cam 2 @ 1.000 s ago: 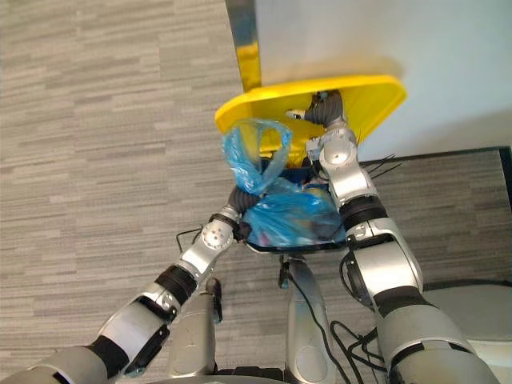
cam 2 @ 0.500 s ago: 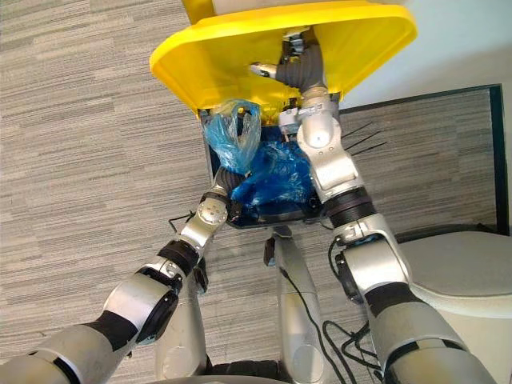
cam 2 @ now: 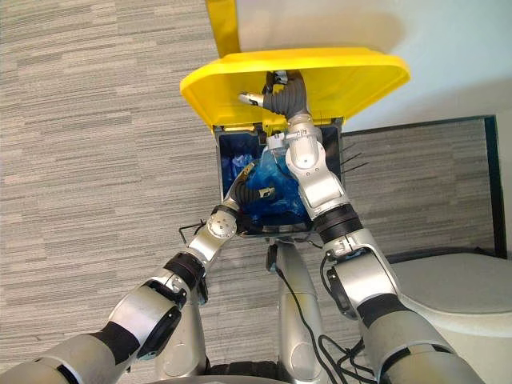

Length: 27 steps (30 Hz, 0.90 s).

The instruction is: Gather rubbish on tea table into small bin, then transfer packed bag to large trash can.

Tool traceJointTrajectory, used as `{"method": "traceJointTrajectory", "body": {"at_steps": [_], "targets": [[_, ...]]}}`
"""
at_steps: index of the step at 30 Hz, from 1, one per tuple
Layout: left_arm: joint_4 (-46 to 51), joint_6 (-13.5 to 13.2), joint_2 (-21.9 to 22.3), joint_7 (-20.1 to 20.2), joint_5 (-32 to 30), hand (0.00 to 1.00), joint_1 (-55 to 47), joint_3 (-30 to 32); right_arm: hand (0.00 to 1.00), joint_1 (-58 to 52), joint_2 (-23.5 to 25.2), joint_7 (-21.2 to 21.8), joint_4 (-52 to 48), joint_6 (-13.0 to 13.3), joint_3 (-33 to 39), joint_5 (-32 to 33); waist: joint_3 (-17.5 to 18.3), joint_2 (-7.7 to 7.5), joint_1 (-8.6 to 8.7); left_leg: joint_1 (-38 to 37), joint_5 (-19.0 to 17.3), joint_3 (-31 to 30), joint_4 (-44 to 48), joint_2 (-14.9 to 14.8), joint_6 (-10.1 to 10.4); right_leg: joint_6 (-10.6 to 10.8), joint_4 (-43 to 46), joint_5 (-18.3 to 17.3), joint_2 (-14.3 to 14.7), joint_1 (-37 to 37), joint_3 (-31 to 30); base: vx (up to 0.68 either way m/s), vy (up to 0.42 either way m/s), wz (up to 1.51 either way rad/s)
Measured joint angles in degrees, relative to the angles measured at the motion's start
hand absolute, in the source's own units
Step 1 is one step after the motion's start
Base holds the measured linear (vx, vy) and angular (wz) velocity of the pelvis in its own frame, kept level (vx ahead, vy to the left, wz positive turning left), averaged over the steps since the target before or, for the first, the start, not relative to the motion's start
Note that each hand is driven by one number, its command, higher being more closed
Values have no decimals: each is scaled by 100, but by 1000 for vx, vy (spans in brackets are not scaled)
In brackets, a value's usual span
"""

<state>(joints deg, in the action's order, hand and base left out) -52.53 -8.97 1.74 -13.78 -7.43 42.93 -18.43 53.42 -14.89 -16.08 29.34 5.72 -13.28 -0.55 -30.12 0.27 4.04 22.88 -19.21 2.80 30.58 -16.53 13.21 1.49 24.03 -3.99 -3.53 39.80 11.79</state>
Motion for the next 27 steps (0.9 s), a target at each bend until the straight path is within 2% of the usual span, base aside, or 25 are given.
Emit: {"method": "traceJointTrajectory", "body": {"at_steps": [5,9,10,11,12,14,15,16,17,18,19,20,21,22,23,25,27], "targets": [[55,0,-296,6,2,0,-406,-13,0,-811,-72,84,66,-3,227,-142,28,-45,6,-488,0,-39,67,103,-68,64,75,-85,-171,-608,61,21,75,17],[473,-31,-697,44,10,0,-1063,2,0,-1969,6,256,-218,5,393,-249,72,-127,-72,-906,-159,15,450,230,-344,120,54,-49,-322,-1240,42,-31,122,11],[571,-45,-787,57,24,0,-1219,10,0,-2208,55,278,-303,7,418,-266,113,-195,-113,-999,-172,81,439,296,-373,159,47,-24,-355,-1281,-38,-70,145,-21],[780,-77,-1003,121,49,0,-1568,67,0,-2639,147,388,-409,25,412,-415,199,-329,-182,-1142,-198,233,445,397,-428,246,0,75,-371,-1336,-204,-65,114,-33],[873,-101,-1124,131,60,0,-1761,92,0,-2875,185,414,-435,38,405,-468,234,-383,-185,-1179,-217,272,489,442,-466,269,-88,169,-383,-1396,-255,-151,194,-50],[1157,-143,-1443,322,248,0,-2585,360,0,-3788,239,655,-637,41,413,-689,536,-564,-192,-1167,-112,642,480,425,-808,555,-605,701,-368,-1426,-561,-157,130,-57],[1209,-144,-1514,388,296,0,-2831,536,0,-4042,241,751,-643,41,420,-701,562,-583,-175,-1179,-60,742,395,407,-852,413,-25,557,-357,-1293,-662,-205,47,-42],[1270,-144,-1630,508,367,0,-3228,717,0,-4521,254,892,-639,41,474,-765,623,-566,-130,-1294,63,761,130,394,-889,142,1327,182,-316,-1162,-760,-231,50,-12],[1310,-139,-1711,615,459,0,-3616,819,0,-5050,283,1029,-639,41,578,-868,794,-545,-106,-1384,284,753,-213,392,-873,138,2174,-151,-277,-1241,-777,-208,5,4],[1553,-136,-1771,659,467,0,-4139,955,0,-5573,299,1152,-637,45,679,-910,1010,-469,-98,-1387,493,744,-572,423,-823,166,2588,-459,-277,-1563,-786,-77,-59,8],[1678,-137,-1777,691,473,0,-4368,1036,0,-5762,315,1185,-637,47,719,-911,1144,-550,-99,-1389,537,731,-688,467,-799,204,2571,-546,-310,-1766,-794,-27,-85,0],[1891,-135,-1766,758,525,0,-4709,1158,0,-6037,340,1275,-639,53,824,-926,1318,-619,-112,-1374,604,703,-874,551,-706,339,2174,-925,-364,-2121,-790,-12,-150,-6],[2156,-141,-1743,814,555,0,-5081,1321,0,-6312,335,1351,-627,65,997,-974,1483,-632,-135,-1348,762,579,-1174,717,-609,350,1061,-1394,-323,-2570,-771,-3,-146,-9],[2207,-154,-1683,871,558,0,-5221,1381,0,-6391,325,1376,-588,68,1068,-1011,1572,-604,-150,-1332,846,568,-1284,767,-586,157,671,-1501,-276,-2674,-769,22,-160,-23],[2231,-156,-1500,890,567,0,-5376,1444,0,-6431,274,1384,-465,65,1187,-1086,1659,-427,-151,-1318,961,442,-1446,731,-572,93,413,-1314,-137,-2665,-744,39,-74,-34],[2261,-172,-1328,1016,577,0,-5727,1458,0,-6549,227,1394,-232,99,1359,-1101,1840,-199,-162,-1445,1241,351,-1809,645,-550,11,0,-1081,70,-2771,-786,45,-55,-31],[2250,-178,-1254,1108,686,0,-5877,1494,0,-6670,198,1404,89,178,1481,-1131,2025,-84,-173,-1598,1473,375,-2224,594,-550,-1,-386,-889,167,-2910,-761,41,-42,-5]]}}
